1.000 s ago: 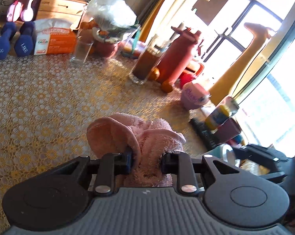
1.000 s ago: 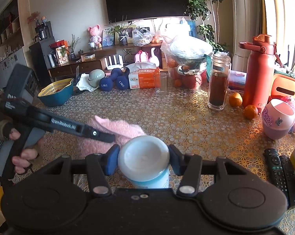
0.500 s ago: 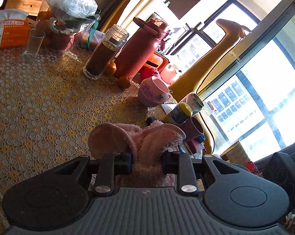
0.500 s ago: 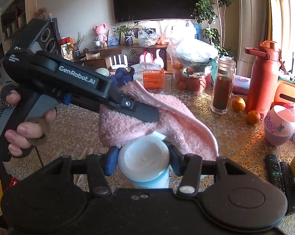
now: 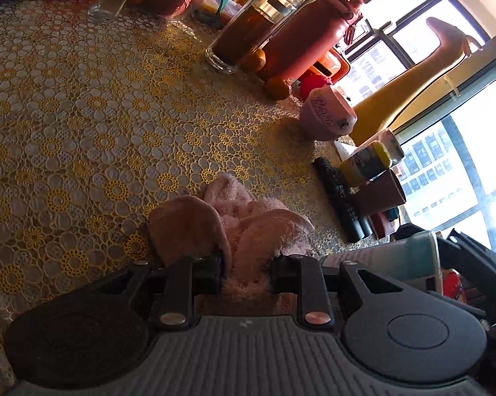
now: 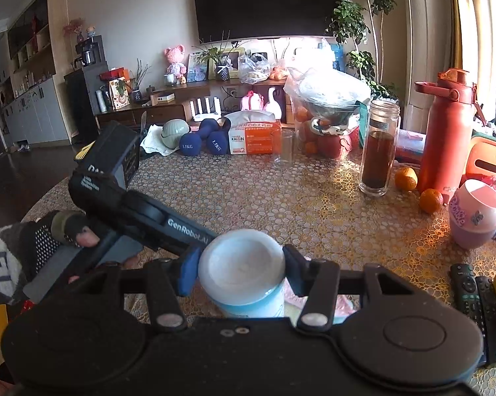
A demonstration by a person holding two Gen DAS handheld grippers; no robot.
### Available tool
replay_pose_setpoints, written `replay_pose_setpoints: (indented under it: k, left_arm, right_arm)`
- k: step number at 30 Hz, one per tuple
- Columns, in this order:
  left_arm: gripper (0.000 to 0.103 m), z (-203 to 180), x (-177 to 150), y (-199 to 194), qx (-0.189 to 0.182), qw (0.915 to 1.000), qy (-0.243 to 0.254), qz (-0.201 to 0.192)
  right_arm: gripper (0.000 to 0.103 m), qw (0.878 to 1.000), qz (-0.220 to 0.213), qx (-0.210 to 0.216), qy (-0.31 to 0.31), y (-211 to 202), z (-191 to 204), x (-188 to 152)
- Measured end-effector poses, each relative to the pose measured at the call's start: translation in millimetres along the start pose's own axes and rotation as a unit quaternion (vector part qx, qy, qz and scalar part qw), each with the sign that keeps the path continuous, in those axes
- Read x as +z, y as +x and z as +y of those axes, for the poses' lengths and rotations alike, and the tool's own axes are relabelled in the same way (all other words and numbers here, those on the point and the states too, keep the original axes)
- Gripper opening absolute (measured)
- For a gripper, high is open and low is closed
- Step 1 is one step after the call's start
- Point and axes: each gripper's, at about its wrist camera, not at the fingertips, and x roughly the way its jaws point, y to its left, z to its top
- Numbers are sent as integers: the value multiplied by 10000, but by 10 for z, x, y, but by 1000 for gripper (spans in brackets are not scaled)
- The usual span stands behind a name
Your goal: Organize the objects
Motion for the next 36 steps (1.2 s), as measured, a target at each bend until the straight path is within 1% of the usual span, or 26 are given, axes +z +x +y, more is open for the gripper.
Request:
replay_pose_setpoints:
  k: [3,8,12,14,17,20,24,36]
  left_arm:
    - [25,9,-17,-65,24,10000,-24,-48]
    - [25,-169,84,-419,-96,9986,217,-464]
    - [25,-323,209,-696,-384,9958,301,-781]
    - [25,-413,250,-757,-548,9944,335,-837]
    - [25,-540,249,-764,-801,9927,396,-807]
    - [25,-616,225,-700,-821,9928,468,-742]
    - [25,-510,208,-594,-924,9934,168,-665]
    - [25,-206,105,-285,-690,9964,-259,-422]
  right_arm:
    - [52,10000,-18,6,-21,2,7,-10]
    - [52,10000,-19,2,-15,5,8,-8]
    - [52,9999,-47,-2,-94,5,34,-20]
    - [52,9999,-55,-6,-148,4,59,-25]
    - [52,9997,-46,-33,-221,6,98,-23]
    - [52,9996,-21,-54,-269,22,124,-13]
    - [52,9996,-5,-56,-276,18,118,-15]
    - [52,9999,-16,-36,-165,17,62,-12]
